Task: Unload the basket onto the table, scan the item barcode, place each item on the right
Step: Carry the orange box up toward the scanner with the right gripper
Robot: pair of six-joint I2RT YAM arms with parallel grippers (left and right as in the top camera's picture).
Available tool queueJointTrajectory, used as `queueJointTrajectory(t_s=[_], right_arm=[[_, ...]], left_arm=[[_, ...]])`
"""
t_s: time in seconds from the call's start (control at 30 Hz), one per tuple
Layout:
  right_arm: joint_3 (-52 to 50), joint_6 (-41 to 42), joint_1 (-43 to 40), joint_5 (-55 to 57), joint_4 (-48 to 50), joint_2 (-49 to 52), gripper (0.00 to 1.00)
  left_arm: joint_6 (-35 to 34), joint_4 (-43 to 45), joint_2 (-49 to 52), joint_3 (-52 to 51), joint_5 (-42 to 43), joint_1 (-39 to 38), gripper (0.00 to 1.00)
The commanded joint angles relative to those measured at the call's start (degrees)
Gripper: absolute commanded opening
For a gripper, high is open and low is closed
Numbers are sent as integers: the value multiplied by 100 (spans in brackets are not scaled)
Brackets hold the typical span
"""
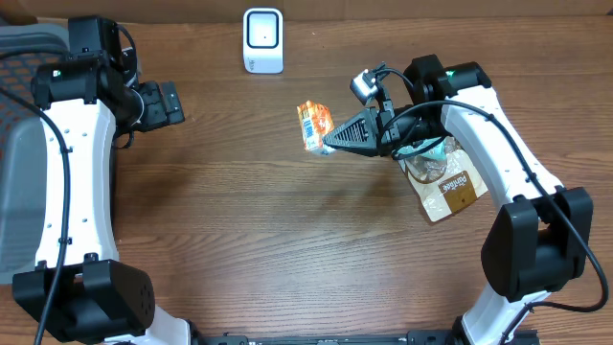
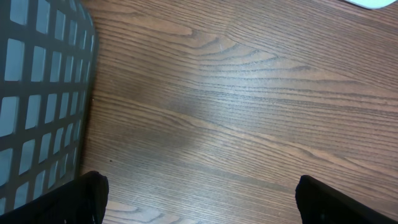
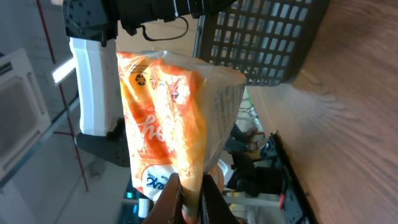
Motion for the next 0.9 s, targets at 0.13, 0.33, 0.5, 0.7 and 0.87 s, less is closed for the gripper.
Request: queueJointTrajectory(t_s=[0.13,0.33,0.5,0.7,0.87], right_arm=[[20,828,85,1198,699,-175,4],[20,2734,385,3316,1770,-175,4],[66,3574,614,5010,2070,-175,4],[1119,3842,789,5890,1565,-31,4],[2988,3810,1060,7499,811,557,4]], left_arm=[[-15,-2,31,39,-55,-13,100],[-15,-2,31,39,-55,-13,100],[-15,-2,31,39,-57,-13,99],[-15,-2,31,39,-57,-13,99],[-17,0,31,39,-55,-13,100]])
